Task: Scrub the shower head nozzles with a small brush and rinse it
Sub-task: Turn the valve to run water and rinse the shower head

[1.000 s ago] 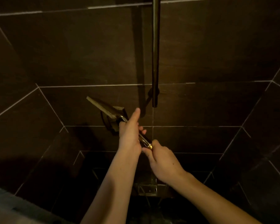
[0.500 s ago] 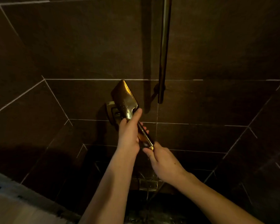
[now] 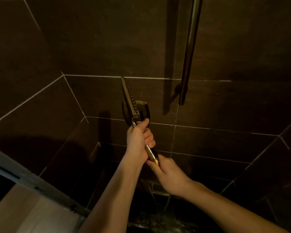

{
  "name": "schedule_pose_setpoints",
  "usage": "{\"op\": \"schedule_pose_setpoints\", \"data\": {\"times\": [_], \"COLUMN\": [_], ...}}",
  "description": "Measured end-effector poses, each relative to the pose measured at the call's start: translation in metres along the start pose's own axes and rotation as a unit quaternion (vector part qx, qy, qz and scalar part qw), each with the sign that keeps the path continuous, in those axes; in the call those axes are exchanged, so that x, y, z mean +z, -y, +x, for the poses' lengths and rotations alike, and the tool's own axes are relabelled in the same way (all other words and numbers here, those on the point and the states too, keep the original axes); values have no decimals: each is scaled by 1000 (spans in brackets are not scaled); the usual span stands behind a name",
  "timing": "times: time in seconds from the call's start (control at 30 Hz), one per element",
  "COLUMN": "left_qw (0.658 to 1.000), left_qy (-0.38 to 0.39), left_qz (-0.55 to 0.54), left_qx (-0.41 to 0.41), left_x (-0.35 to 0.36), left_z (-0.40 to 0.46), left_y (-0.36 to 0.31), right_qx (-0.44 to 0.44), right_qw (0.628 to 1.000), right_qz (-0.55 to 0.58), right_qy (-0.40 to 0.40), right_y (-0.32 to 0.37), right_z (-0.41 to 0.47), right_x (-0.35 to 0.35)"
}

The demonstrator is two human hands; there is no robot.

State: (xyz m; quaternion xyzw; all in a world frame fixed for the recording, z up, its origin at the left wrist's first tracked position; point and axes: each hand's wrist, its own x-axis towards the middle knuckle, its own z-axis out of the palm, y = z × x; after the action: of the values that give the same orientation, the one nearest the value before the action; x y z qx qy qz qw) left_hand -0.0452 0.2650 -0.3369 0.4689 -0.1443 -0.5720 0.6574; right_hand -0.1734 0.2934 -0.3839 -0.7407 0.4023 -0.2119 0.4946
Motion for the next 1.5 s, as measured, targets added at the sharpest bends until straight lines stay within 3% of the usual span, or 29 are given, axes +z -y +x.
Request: {"op": "schedule_pose_setpoints", "data": {"times": [0.1, 0.2, 0.3, 0.43, 0.57, 0.67, 0.77, 0.83, 1.0, 1.13, 1.33, 1.43, 1.5], "left_qw": [1000, 991, 972, 949, 907, 881, 878, 881, 912, 912, 892, 881, 877], "left_qy": [6, -59, -141, -177, -199, -209, -219, -231, -237, -267, -301, -294, -292], "left_qz": [-5, 86, 135, 213, 322, 374, 377, 369, 289, 259, 281, 303, 303], "left_qx": [25, 87, 132, 153, 186, 200, 195, 184, 167, 175, 186, 216, 230], "left_x": [-13, -34, -71, -118, -153, -174, -185, -193, -221, -240, -257, -254, -250], "left_z": [-4, -2, 5, 5, 6, 13, 22, 29, 48, 62, 74, 75, 76], "left_y": [-6, -8, -13, -18, -26, -28, -32, -35, -36, -35, -27, -26, -27], "right_qx": [22, 52, 61, 104, 208, 202, 210, 224, 251, 257, 234, 247, 251], "right_qw": [989, 962, 961, 948, 963, 979, 972, 968, 957, 954, 964, 960, 958], "right_qz": [130, 231, 148, 69, 65, 3, -92, -85, -45, -11, 33, 21, 9], "right_qy": [67, 137, 225, 293, 160, 40, -42, -79, -135, -152, -124, -133, -136], "right_y": [0, -1, 0, -8, -25, -47, -67, -71, -75, -83, -190, -109, -91], "right_z": [8, 20, 41, 81, 161, 231, 283, 303, 330, 344, 401, 363, 355], "right_x": [10, 29, 50, 47, 25, 12, 5, 12, 35, 36, 34, 44, 46]}}
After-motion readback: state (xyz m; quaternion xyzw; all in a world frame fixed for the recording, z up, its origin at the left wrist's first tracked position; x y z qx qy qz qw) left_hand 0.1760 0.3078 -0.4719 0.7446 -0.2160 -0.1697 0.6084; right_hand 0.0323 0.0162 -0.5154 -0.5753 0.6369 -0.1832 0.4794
